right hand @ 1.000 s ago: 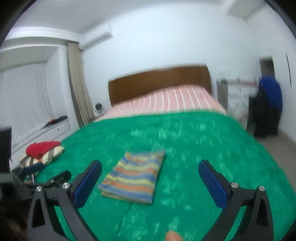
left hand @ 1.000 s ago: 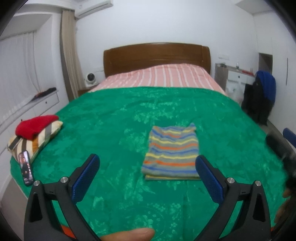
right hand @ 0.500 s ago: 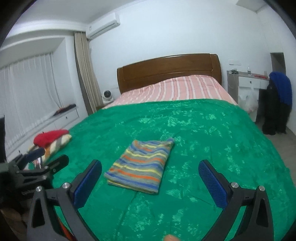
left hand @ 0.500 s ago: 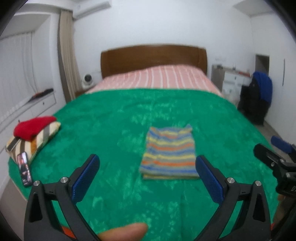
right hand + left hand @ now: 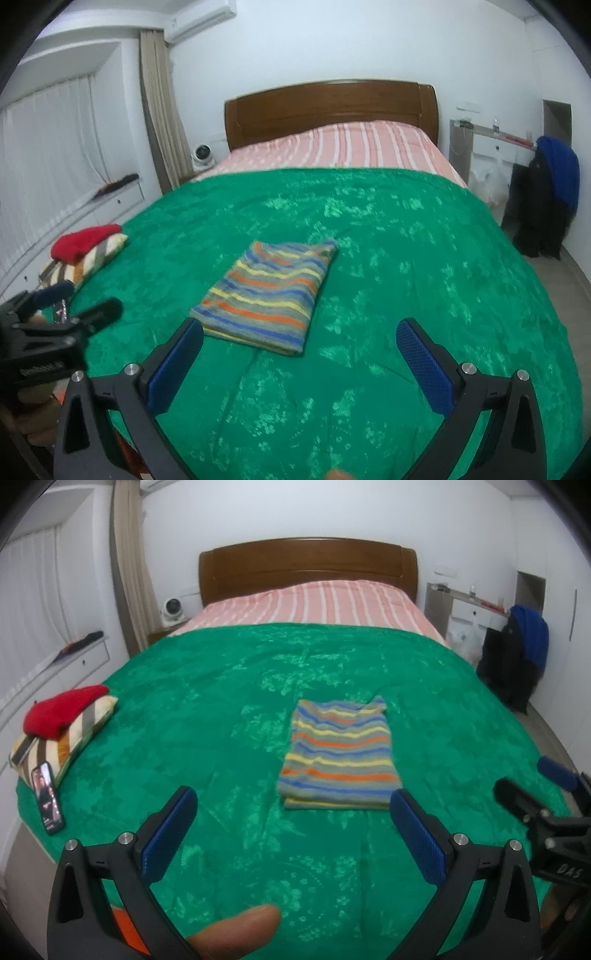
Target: Fold small clothes
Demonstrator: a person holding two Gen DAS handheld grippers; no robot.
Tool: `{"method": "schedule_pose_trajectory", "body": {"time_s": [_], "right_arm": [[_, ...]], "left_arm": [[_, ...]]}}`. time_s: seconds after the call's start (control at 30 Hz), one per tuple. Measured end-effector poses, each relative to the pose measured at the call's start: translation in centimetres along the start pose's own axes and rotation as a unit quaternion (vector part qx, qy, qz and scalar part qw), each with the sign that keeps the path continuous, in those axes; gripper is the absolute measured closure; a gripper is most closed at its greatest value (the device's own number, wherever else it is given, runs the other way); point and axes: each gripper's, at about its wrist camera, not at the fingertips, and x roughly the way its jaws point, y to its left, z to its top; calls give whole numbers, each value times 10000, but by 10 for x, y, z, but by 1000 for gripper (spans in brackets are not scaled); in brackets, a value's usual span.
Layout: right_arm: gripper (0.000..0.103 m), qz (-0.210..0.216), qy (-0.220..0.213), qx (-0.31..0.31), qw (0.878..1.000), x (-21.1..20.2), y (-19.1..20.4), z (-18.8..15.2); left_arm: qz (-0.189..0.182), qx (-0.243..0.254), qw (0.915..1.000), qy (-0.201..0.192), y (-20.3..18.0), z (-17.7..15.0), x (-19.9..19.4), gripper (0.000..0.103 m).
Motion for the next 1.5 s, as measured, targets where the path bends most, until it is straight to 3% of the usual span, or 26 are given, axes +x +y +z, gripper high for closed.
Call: {"method": "schedule_pose_trajectory", "body": {"time_s": [0.27, 0.47, 0.73, 1.03, 1.27, 1.5], "right_arm": [[0, -198, 192, 10, 9996, 2, 2, 0], [0, -127, 169, -72, 9998, -5, 15, 25], [0, -244, 769, -131, 9967, 8, 19, 9], [0, -330, 205, -209, 9990, -17, 28, 19], [0, -333, 516, -290, 9977, -8, 36, 16], [0, -407, 508, -367, 9972, -9, 39, 17]], "left_arm": [[-64, -165, 9997, 137, 8, 2, 3, 0], [94, 84, 9999, 61, 3, 7, -4, 0], [91, 189, 9996, 204, -3, 5, -2, 0], [-64, 49, 9995, 291, 0, 8, -3, 0], [-61, -43, 9992, 386, 7, 8, 0, 0], [-52, -24, 9992, 394, 7, 8, 1, 0]]}}
